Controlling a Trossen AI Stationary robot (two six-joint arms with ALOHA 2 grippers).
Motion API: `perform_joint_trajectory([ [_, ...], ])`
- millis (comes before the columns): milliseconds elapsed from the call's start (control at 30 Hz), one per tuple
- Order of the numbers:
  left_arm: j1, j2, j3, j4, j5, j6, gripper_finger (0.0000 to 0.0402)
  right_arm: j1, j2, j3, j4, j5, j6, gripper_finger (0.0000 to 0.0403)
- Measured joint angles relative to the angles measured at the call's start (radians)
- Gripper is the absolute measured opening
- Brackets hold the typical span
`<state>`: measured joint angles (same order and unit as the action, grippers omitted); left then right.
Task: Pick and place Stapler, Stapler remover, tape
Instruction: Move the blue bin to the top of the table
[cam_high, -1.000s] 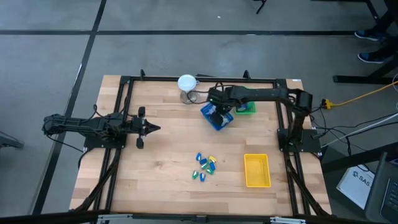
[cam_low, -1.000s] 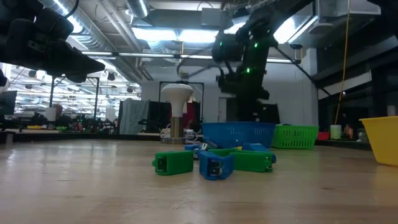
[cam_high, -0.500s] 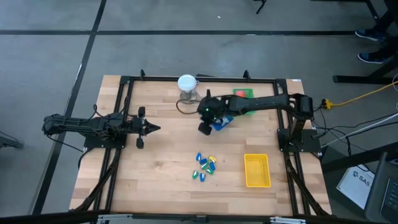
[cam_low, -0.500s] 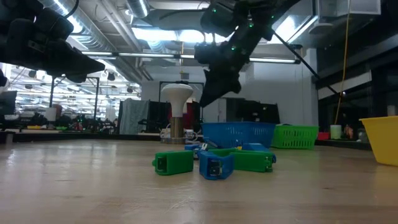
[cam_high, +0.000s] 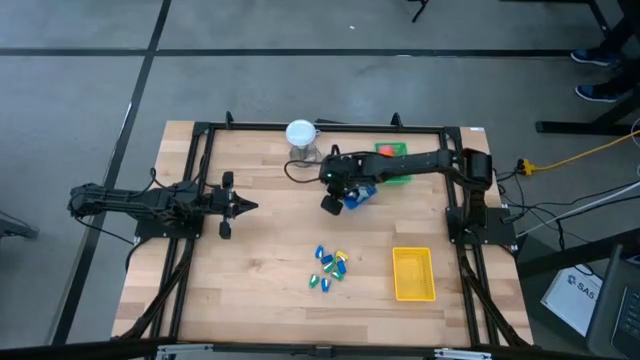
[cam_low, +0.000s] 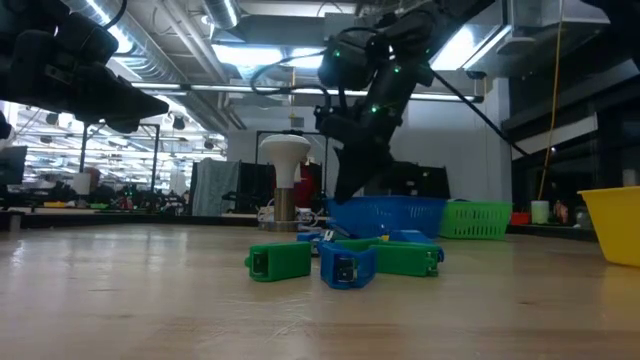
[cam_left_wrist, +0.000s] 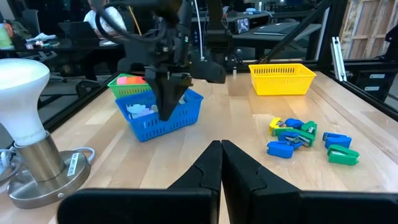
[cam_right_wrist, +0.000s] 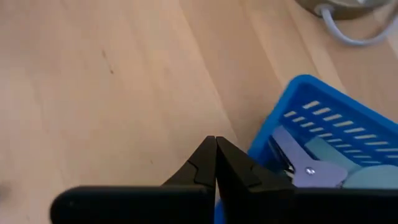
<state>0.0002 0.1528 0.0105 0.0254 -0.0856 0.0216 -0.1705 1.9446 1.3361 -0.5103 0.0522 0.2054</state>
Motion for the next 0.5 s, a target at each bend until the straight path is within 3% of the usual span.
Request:
perform_joint_trajectory([
  [200,0.000,0.000,0.000,0.000,0.000,0.000,0.0001,-0.040,0.004,0.000,-0.018,0.112,-0.002,0.0010],
  [500,0.000,0.000,0.000,0.000,0.000,0.000,0.0001,-0.117,0.004,0.005,-0.036,0.167,-0.005,0.0010],
])
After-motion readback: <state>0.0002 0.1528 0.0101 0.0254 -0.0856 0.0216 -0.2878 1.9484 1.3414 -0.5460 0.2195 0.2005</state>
